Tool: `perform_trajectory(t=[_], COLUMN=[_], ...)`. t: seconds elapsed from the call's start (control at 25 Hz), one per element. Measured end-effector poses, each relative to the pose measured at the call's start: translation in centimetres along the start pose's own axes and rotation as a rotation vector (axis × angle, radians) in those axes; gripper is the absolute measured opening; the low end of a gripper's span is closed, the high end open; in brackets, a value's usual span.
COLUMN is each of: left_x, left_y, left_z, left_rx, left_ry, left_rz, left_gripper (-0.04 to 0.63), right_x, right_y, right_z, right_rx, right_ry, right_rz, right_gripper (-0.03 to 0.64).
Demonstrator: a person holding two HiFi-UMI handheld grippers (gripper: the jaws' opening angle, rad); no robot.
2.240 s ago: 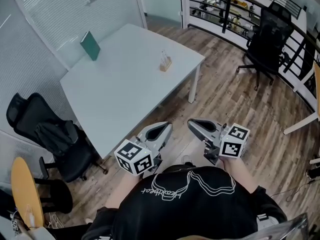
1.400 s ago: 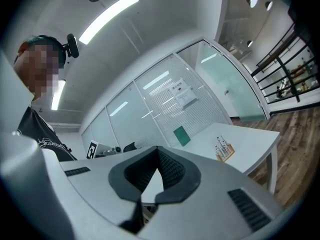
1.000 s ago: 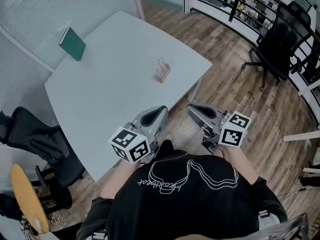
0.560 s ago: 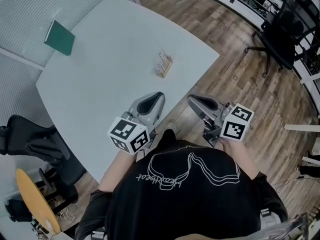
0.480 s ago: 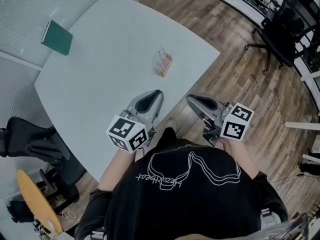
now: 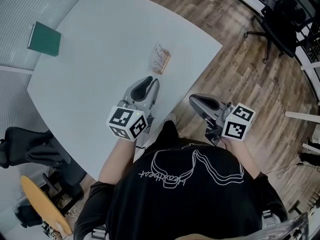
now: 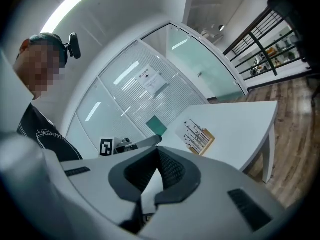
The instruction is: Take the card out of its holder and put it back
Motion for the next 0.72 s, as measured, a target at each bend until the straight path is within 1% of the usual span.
perform_trajectory(t=[0.04,0.16,0.2,0.4,0.56,0.72], left_x=[0.4,1.5,1.8,3.3,4.2,5.3], left_y=[-0.5,-2.0,-2.5,-5.1,-6.4,-7.0], left_z=[0.3,1.1,1.2,2.6,3.7,4.3], left_rx=[-0.002,-0.002,-0.001,-0.026,-0.046,-0.046], left_ry=[-0.004,-0.027,-0.031,-0.055,-0.074,-0.080], left_rz=[0.004,0.005,-0.002,-0.050,-0.062,-0.070], left_gripper=[0.081,0.151,0.156,0.158,0.158,0.156], right_x=[0.0,0.3,0.4,0.9,1.0,1.2], right_y=[0.3,1.1,1.3,2.1,2.5,3.0], right_z=[0.2,0.5,0.6,0.8,1.1,1.1], right_rx=[0.007,0.027,0.033,0.053,0.084,0.082], right_ry=[-0.003,-0.013,-0.016,-0.029,-0.026,-0.041], right_rz=[0.010,0.034,0.038,0.058,0.062,0.063], right_gripper=[0.006,0.006,0.006,0.006,0.006,0.006])
Point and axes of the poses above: the fingertips, and each gripper's own axes: x forward along the fingers, y to its right, z out of its underside, the point moved 10 cm from there along -x, backward along the fingers, and after that the axes turned 8 degrees about z, right-handed, at the moved point
